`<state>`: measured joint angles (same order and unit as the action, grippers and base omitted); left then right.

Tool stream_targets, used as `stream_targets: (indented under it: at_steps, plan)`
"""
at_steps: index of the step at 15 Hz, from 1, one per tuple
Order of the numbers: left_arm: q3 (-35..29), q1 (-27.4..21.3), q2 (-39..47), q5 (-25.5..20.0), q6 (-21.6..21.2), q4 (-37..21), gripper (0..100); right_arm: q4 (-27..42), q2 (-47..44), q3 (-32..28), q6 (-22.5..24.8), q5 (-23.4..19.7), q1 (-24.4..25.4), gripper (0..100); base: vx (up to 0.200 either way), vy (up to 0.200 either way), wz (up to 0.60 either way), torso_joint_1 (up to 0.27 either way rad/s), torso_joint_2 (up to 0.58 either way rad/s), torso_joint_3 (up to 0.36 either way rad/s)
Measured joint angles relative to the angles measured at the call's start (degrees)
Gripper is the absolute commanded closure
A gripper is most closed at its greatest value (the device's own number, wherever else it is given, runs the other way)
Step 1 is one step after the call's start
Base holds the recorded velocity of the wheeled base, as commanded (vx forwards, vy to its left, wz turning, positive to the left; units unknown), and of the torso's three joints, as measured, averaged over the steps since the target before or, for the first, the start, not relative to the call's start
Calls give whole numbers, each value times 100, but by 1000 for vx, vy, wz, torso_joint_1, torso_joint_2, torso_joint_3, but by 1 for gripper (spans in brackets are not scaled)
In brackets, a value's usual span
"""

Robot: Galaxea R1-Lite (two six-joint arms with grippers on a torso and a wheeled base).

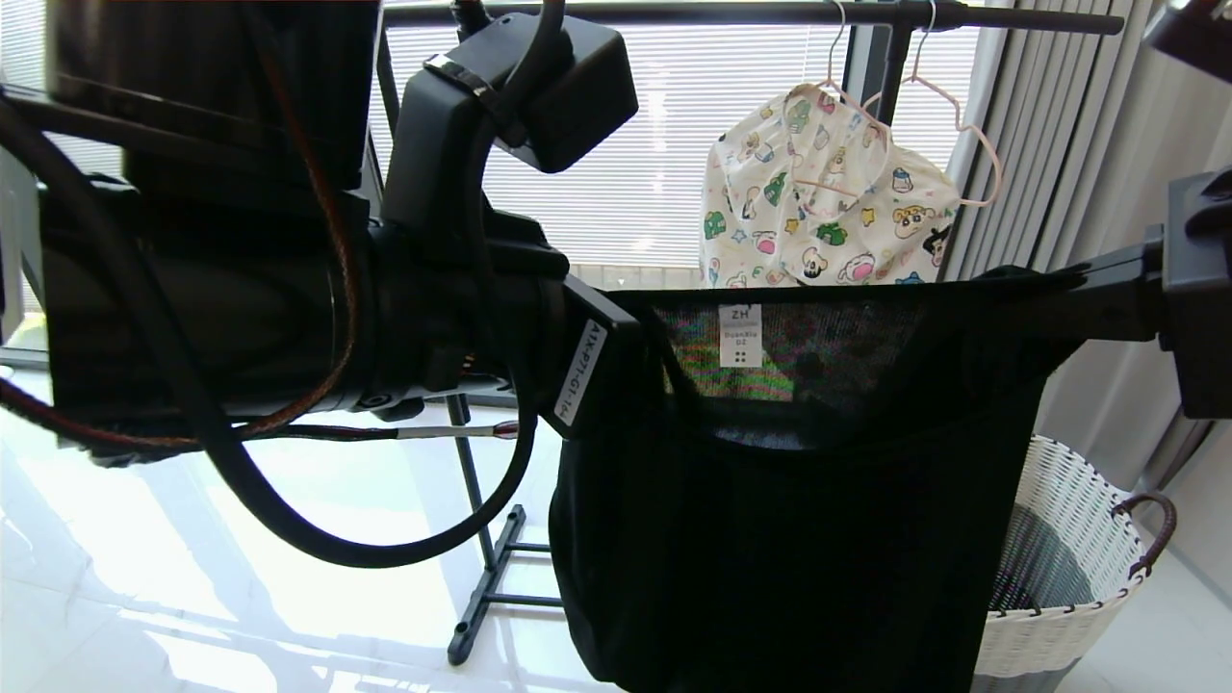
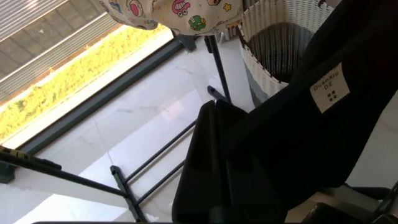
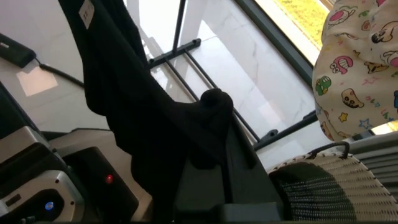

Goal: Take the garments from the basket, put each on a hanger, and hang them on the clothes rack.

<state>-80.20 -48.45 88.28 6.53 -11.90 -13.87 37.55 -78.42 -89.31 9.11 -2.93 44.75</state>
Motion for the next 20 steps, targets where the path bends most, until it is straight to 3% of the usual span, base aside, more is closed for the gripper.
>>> stream_targets:
  at_steps: [1,5,8,10,12,14,16,18,20]
  plan:
    - [-6,0,20,0,0,2,100,-2,11,22,0,4,4,0,0,0,0,0,0,0]
    - [-6,13,77,60,2,2,100,-5,117,240,0,2,4,0,0,0,0,0,0,0]
    - [46,27,143,649,5,5,100,-16,397,645,-52,22,-68,0,0,0,0,0,0,0]
    - [236,43,79,805,0,-9,100,-20,530,784,-106,191,-490,0,0,0,0,0,0,0]
    - [567,217,-185,863,-6,-129,100,-20,664,1012,-143,883,-1152,0,0,0,0,0,0,0]
    - [1119,774,-660,1402,-4,-430,100,-49,891,1654,-233,1559,-1918,0,0,0,0,0,0,0]
    - [1623,1391,-1114,2029,30,-525,100,-282,1197,2358,-605,1762,-2497,0,0,0,0,0,0,0]
    - [1921,1826,-1430,2180,79,-449,100,-618,1404,2705,-1052,1819,-2786,0,0,0,0,0,0,0]
    - [2033,1954,-1604,2191,84,-304,100,-900,1467,2801,-1102,1808,-2916,0,0,0,0,0,0,0]
